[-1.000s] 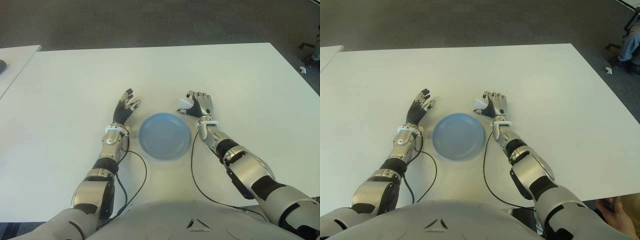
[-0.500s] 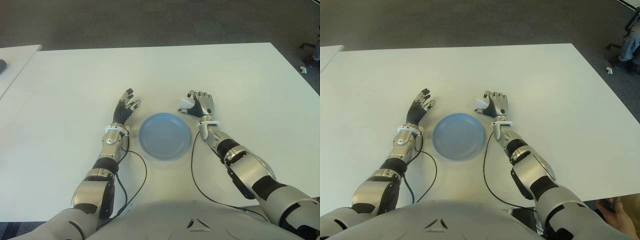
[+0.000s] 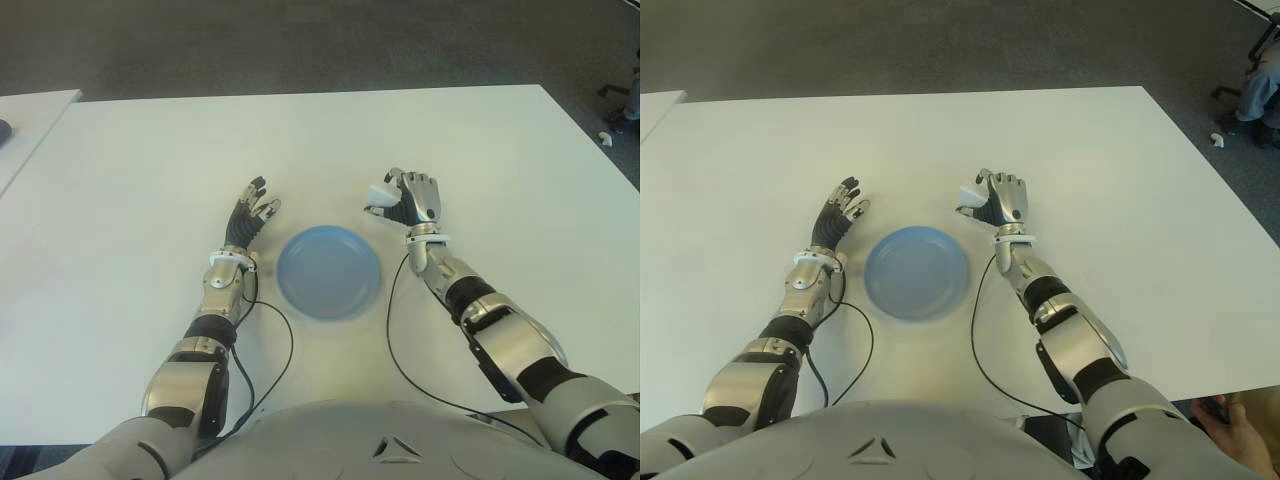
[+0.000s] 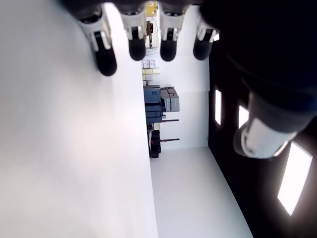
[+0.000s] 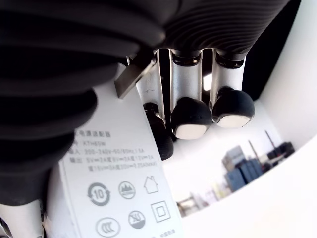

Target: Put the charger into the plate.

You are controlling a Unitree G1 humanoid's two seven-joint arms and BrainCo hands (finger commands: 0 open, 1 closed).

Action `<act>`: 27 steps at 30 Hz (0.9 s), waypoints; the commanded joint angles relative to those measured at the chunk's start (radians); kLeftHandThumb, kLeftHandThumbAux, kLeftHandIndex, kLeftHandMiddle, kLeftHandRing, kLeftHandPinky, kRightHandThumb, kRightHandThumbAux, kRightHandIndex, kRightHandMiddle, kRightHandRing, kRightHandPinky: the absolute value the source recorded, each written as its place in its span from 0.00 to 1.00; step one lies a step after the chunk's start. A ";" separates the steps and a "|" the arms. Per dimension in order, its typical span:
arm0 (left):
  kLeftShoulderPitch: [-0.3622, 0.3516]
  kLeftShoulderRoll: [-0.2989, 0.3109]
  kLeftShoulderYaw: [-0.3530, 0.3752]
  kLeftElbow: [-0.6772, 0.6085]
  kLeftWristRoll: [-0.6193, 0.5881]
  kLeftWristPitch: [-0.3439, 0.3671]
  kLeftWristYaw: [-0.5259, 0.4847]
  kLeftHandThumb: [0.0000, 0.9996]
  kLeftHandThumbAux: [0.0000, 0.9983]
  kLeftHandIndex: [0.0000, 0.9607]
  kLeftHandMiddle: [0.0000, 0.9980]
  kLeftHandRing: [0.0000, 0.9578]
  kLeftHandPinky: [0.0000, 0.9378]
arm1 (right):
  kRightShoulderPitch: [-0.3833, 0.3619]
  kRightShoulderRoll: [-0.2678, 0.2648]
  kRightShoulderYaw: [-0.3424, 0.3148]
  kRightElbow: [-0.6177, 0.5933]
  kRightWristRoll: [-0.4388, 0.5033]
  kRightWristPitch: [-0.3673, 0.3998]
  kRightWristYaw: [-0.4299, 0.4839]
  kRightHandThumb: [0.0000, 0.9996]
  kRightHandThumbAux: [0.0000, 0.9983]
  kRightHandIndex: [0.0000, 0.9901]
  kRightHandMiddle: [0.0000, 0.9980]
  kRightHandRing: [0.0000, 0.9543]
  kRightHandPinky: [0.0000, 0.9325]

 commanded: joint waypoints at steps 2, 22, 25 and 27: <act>0.084 -0.017 -0.009 0.094 0.009 0.113 -0.029 0.01 0.61 0.08 0.04 0.01 0.02 | 0.033 -0.038 -0.049 -0.159 0.016 -0.012 0.057 0.74 0.71 0.44 0.89 0.92 0.94; 0.089 -0.026 -0.013 0.087 0.014 0.112 -0.019 0.01 0.58 0.11 0.05 0.01 0.01 | 0.045 -0.083 -0.120 -0.349 -0.036 -0.029 0.068 0.75 0.71 0.44 0.89 0.92 0.94; 0.089 -0.026 -0.015 0.086 0.018 0.111 -0.012 0.01 0.57 0.12 0.06 0.01 0.01 | 0.045 -0.084 -0.121 -0.352 -0.048 -0.030 0.056 0.75 0.71 0.44 0.88 0.92 0.94; 0.090 -0.025 -0.017 0.085 0.021 0.112 -0.010 0.01 0.56 0.12 0.06 0.01 0.01 | 0.045 -0.084 -0.122 -0.353 -0.055 -0.027 0.052 0.75 0.71 0.44 0.88 0.92 0.94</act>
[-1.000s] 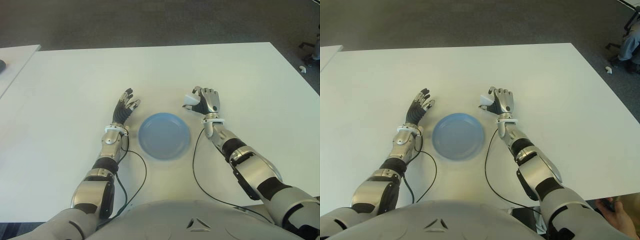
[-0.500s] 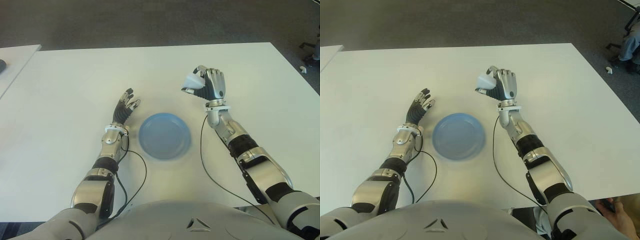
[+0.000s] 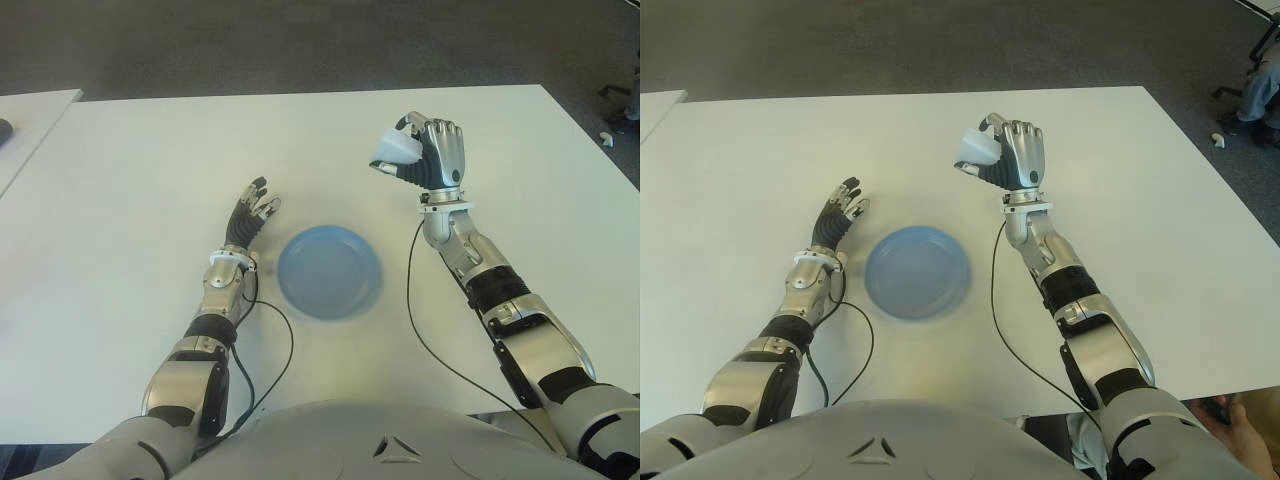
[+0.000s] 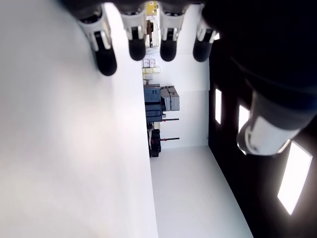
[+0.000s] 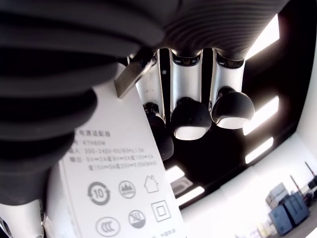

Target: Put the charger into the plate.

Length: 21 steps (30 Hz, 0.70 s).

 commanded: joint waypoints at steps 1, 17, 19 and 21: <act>0.092 -0.024 -0.017 0.082 0.022 0.113 -0.003 0.01 0.56 0.12 0.06 0.01 0.01 | 0.010 0.000 -0.010 -0.010 -0.017 -0.006 -0.014 0.75 0.71 0.44 0.88 0.92 0.94; 0.099 -0.026 -0.019 0.064 0.018 0.124 -0.011 0.01 0.55 0.13 0.06 0.01 0.01 | 0.067 0.038 -0.009 -0.076 -0.010 0.007 0.038 0.75 0.71 0.44 0.88 0.91 0.94; 0.100 -0.026 -0.018 0.063 0.015 0.125 -0.015 0.01 0.56 0.14 0.07 0.01 0.01 | 0.080 0.062 0.007 -0.077 -0.023 0.018 0.033 0.75 0.71 0.44 0.88 0.91 0.94; 0.102 -0.027 -0.015 0.062 0.010 0.127 -0.018 0.01 0.56 0.15 0.07 0.01 0.01 | 0.094 0.095 0.032 -0.066 -0.038 0.026 0.027 0.75 0.71 0.44 0.88 0.92 0.94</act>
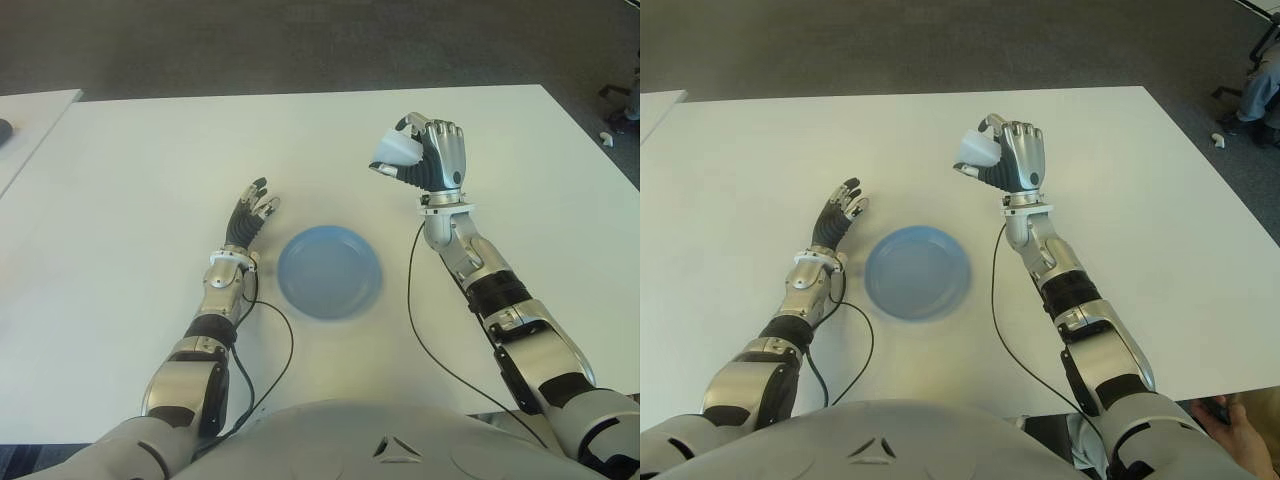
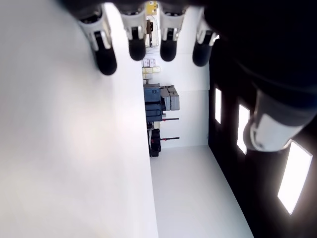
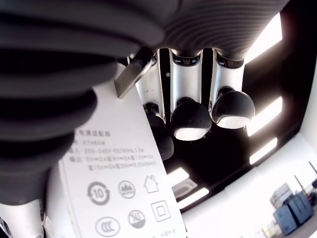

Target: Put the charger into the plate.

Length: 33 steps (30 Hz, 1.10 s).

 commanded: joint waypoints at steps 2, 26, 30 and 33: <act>0.098 -0.028 -0.011 0.070 0.008 0.130 -0.019 0.01 0.56 0.15 0.07 0.02 0.02 | 0.061 0.083 0.059 0.007 -0.022 0.019 0.024 0.75 0.71 0.44 0.88 0.91 0.94; 0.089 -0.034 -0.012 0.078 0.014 0.122 -0.011 0.01 0.57 0.13 0.06 0.01 0.00 | 0.113 0.148 0.138 0.052 -0.005 -0.048 0.144 0.75 0.71 0.44 0.89 0.92 0.95; 0.084 -0.033 -0.015 0.092 0.016 0.109 -0.009 0.01 0.58 0.12 0.05 0.00 0.00 | 0.119 0.150 0.146 0.053 -0.010 -0.054 0.140 0.75 0.71 0.44 0.89 0.92 0.95; 0.081 -0.031 -0.019 0.102 0.018 0.105 -0.006 0.00 0.57 0.11 0.05 0.00 0.00 | 0.124 0.152 0.161 0.056 -0.036 -0.047 0.113 0.75 0.71 0.44 0.88 0.92 0.94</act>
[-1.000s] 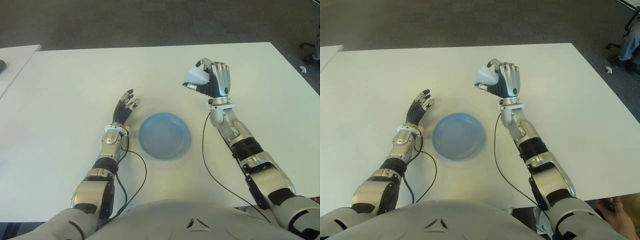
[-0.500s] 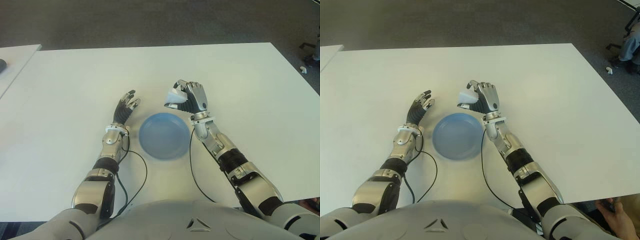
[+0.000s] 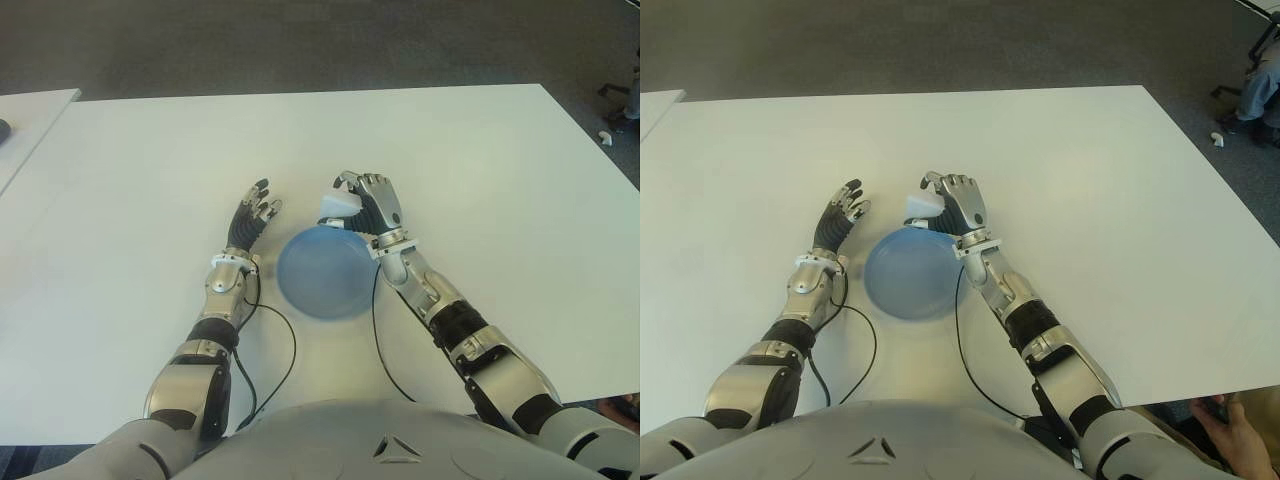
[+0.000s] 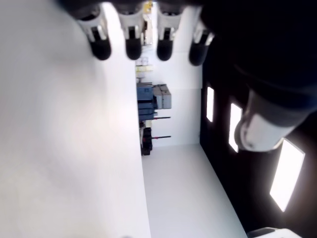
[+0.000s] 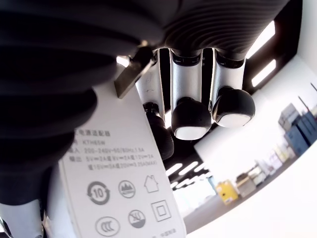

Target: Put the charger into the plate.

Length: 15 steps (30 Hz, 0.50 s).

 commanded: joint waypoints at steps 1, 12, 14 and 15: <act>0.076 -0.018 -0.015 0.088 0.018 0.205 -0.005 0.00 0.57 0.12 0.05 0.00 0.00 | 0.024 0.006 0.025 0.013 -0.040 -0.007 -0.031 0.75 0.71 0.44 0.89 0.93 0.95; 0.074 -0.018 -0.017 0.107 0.016 0.182 -0.006 0.00 0.59 0.10 0.04 0.00 0.00 | 0.038 0.007 0.044 0.012 -0.071 0.005 -0.057 0.75 0.71 0.44 0.89 0.93 0.94; 0.073 -0.019 -0.018 0.107 0.017 0.182 -0.003 0.00 0.59 0.10 0.04 0.00 0.00 | 0.040 0.006 0.046 0.014 -0.070 0.001 -0.059 0.75 0.71 0.44 0.89 0.93 0.95; 0.073 -0.019 -0.018 0.108 0.018 0.181 -0.002 0.00 0.59 0.10 0.04 0.00 0.00 | 0.040 0.005 0.047 0.015 -0.070 -0.001 -0.060 0.75 0.71 0.44 0.89 0.93 0.95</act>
